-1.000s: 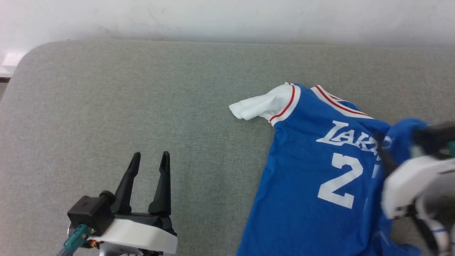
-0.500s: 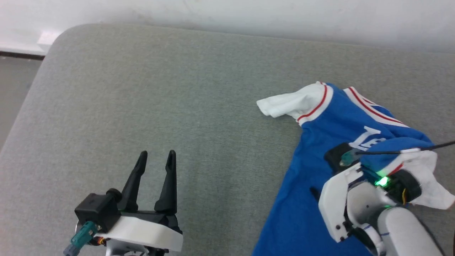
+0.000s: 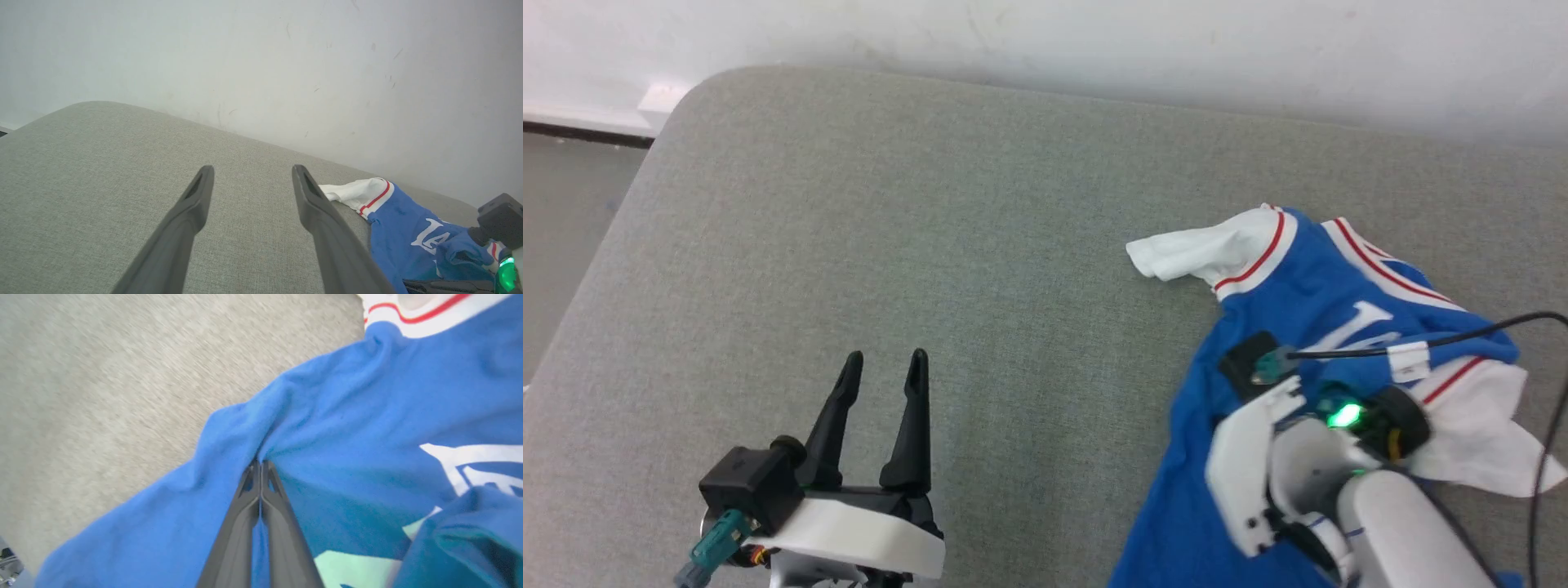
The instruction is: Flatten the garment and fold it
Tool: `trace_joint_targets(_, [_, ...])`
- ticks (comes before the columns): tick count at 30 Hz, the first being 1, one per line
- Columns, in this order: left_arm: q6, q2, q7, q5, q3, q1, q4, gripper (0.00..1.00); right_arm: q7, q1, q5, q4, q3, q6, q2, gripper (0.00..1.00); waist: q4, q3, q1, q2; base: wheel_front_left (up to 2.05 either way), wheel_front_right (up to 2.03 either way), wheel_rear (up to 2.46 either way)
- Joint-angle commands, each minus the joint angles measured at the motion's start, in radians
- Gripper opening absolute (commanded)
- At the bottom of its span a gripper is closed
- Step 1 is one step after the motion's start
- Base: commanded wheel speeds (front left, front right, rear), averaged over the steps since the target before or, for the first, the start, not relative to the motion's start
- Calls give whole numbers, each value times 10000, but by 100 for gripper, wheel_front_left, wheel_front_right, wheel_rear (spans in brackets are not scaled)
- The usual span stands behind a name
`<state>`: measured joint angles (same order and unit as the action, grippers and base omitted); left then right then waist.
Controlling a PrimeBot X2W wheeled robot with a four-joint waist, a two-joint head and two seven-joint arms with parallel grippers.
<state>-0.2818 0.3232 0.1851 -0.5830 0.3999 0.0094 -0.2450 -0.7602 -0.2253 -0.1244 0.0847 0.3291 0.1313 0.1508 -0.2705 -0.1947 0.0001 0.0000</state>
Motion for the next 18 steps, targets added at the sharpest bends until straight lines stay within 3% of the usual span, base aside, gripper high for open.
trace_joint_targets(1, [16, 32, 54, -103, -24, -26, -16, 100, 88, -204, -348, -201, 267, -6, -237, 0, 129, 122, -1, 0, 0, 0, 0])
trace_joint_targets(7, [-36, 81, -2, -118, -57, -62, -154, 100, -731, 187, -2553, -1483, 2185, -6, -483, 0, 241, 167, -1, 0, 0, 0, 0])
trace_joint_targets(13, [-23, 59, -1, -175, -1, -10, -178, 100, -2097, 970, -3560, -2159, 3397, -6, 754, 0, 193, 40, -1, 0, 0, 0, 0])
trace_joint_targets(14, [-21, 47, 7, -192, 8, 13, -171, 100, -2086, 1005, -3469, -2223, 3422, -6, 968, 19, 184, 28, -1, 0, 0, 0, 0])
trace_joint_targets(15, [-19, 39, 17, -206, 12, 31, -165, 100, -1888, 1042, -3386, -2288, 3326, -6, 1062, 75, 185, 25, -1, 0, 0, 0, 0])
trace_joint_targets(16, [-20, 34, 27, -219, 11, 49, -157, 100, -1639, 1089, -3284, -2314, 3152, -6, 1079, 100, 191, 31, -1, 0, 0, 0, 0])
trace_joint_targets(18, [-31, 37, 44, -248, -11, 87, -142, 100, -1219, 1105, -3147, -2412, 2928, -6, 1030, 100, 231, 65, -1, 0, 0, 0, 0])
